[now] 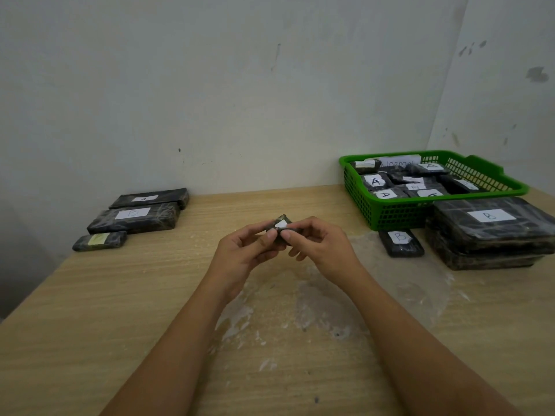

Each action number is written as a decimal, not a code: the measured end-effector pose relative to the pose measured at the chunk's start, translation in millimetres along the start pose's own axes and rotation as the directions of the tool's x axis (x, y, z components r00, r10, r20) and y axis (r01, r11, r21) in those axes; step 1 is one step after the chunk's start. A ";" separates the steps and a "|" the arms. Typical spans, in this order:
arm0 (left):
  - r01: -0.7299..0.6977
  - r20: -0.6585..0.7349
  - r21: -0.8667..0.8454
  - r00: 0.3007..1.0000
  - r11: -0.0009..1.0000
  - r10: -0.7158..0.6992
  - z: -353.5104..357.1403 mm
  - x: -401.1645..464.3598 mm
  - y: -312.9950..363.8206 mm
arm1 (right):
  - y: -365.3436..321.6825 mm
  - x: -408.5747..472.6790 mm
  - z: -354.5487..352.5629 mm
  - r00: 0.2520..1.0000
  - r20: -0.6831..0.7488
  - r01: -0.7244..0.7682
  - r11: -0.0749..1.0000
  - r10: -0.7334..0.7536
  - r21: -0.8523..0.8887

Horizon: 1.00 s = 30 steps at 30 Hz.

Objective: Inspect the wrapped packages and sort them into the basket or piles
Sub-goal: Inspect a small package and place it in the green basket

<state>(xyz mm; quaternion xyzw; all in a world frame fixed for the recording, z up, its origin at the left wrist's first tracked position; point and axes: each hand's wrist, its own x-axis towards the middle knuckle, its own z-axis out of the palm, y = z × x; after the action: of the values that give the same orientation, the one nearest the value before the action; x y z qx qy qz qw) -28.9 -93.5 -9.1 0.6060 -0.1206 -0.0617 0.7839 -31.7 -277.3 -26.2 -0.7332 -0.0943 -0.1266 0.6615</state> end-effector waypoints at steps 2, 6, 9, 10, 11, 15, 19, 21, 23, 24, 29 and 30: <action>0.005 0.000 -0.002 1.000 1.000 -0.005 -0.2 -0.1 -0.5 | -1.1 -0.1 1.6 1.000 -0.003 0.003 1.000 -0.003 0.028; 0.021 0.043 0.001 0.999 1.000 -0.021 0.6 -0.6 -1.5 | -4.8 -1.2 3.0 1.000 0.020 0.001 0.996 -0.002 0.085; -0.017 0.050 0.047 0.999 0.999 0.015 -0.4 -1.0 -1.2 | -13.7 -4.8 2.2 0.998 0.066 -0.014 0.992 0.006 0.128; -0.030 0.041 0.063 0.999 0.998 0.028 -0.9 -1.2 -0.5 | -16.1 -5.7 1.6 0.997 0.079 -0.020 0.990 0.010 0.138; -0.040 0.030 0.075 0.999 0.996 0.038 -1.5 -1.0 0.1 | -18.0 -6.7 1.2 0.996 0.094 -0.028 0.989 0.014 0.147; -0.052 0.003 0.068 0.999 0.996 0.051 -1.9 0.4 -0.5 | -20.8 -8.9 1.8 0.992 0.119 -0.064 0.983 0.044 0.171; -0.064 -0.032 0.084 0.997 0.994 0.066 0.1 2.0 -4.0 | -19.4 -7.4 3.0 0.993 0.095 -0.089 0.978 0.072 0.190; -0.075 -0.040 0.102 0.996 0.992 0.080 2.2 1.1 -3.8 | -18.5 -6.4 3.6 0.994 0.077 -0.094 0.976 0.080 0.196; -0.089 -0.029 0.117 0.995 0.989 0.093 3.8 -0.2 -3.8 | -18.1 -5.6 3.1 0.994 0.063 -0.095 0.973 0.084 0.209; -0.091 -0.023 0.114 0.995 0.989 0.095 4.6 -0.7 -4.0 | -18.4 -5.6 2.0 0.995 0.060 -0.094 0.973 0.083 0.211; -0.080 0.000 0.079 0.997 0.994 0.080 5.0 -1.1 -4.7 | -19.0 -6.3 -1.9 0.994 0.074 -0.089 0.973 0.075 0.215; -0.081 -0.003 0.078 0.997 0.994 0.081 4.8 -0.8 -5.0 | -18.5 -6.3 -1.5 0.994 0.076 -0.091 0.972 0.076 0.215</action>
<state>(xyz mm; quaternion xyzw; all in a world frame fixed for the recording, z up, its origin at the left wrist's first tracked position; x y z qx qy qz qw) -30.7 -99.1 -12.8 0.6308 -0.1449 -0.0234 0.7619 -43.4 -276.7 -10.4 -0.6633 -0.0989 -0.0629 0.7391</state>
